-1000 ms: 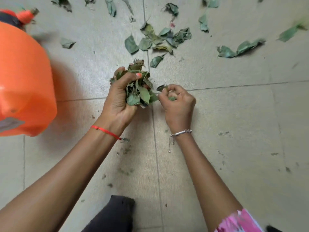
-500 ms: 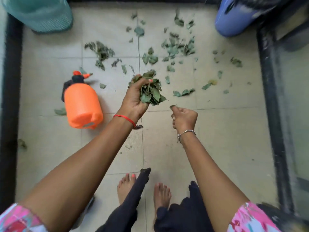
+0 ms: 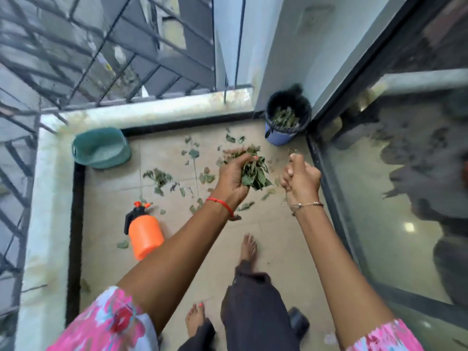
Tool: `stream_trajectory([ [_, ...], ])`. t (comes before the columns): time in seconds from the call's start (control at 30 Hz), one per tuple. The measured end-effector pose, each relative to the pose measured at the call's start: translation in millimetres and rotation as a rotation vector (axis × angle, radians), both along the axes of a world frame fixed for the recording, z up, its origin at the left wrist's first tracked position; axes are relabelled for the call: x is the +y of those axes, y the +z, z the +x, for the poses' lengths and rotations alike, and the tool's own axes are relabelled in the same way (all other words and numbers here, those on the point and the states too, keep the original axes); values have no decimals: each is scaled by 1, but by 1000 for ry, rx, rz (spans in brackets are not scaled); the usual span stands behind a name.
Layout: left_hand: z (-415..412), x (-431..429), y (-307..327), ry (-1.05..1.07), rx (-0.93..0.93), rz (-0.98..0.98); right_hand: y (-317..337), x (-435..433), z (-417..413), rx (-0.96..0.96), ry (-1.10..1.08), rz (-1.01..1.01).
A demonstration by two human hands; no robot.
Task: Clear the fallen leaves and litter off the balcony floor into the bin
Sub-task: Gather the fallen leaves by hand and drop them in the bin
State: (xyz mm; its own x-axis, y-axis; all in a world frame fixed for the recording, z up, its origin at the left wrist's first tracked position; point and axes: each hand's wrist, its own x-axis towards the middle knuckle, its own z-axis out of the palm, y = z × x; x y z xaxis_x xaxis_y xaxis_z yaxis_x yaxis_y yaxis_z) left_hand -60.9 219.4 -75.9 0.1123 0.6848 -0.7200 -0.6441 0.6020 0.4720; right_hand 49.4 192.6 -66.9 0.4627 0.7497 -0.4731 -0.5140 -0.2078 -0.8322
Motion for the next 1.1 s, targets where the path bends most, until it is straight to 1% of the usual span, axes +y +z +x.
stream_trajectory([
  [0.07,34,18,6,-36,-10,-12,7,13,34,-1,6,8],
  [0.13,66,43,2,-48,-28,-16,4,30,65,-14,-10,-28],
  [0.2,102,80,-12,-41,-20,-29,-12,66,101,12,-33,-69],
  [0.3,146,150,-51,-45,13,-50,-58,141,145,35,-29,-110],
  [0.43,210,248,-127,-35,58,-114,-139,243,196,-19,113,-245],
  [0.5,235,290,-160,16,99,-122,-178,287,215,-90,197,-281],
  [0.57,256,326,-200,54,156,-171,-219,328,233,-228,278,-323],
  [0.7,281,373,-263,146,208,-218,-288,394,256,-504,426,-389],
  [0.77,290,391,-295,194,240,-247,-320,419,264,-588,436,-419],
  [0.83,295,404,-327,218,267,-215,-344,439,271,-656,464,-459],
  [0.9,298,415,-352,149,270,-215,-362,454,277,-704,567,-501],
  [0.97,299,423,-395,79,234,-263,-373,463,282,-689,699,-541],
  [1.0,297,423,-392,45,236,-290,-378,466,283,-684,748,-573],
  [1.03,293,424,-381,29,168,-292,-381,466,283,-680,778,-598],
  [1.1,285,421,-361,18,94,-250,-380,463,276,-673,787,-622],
])
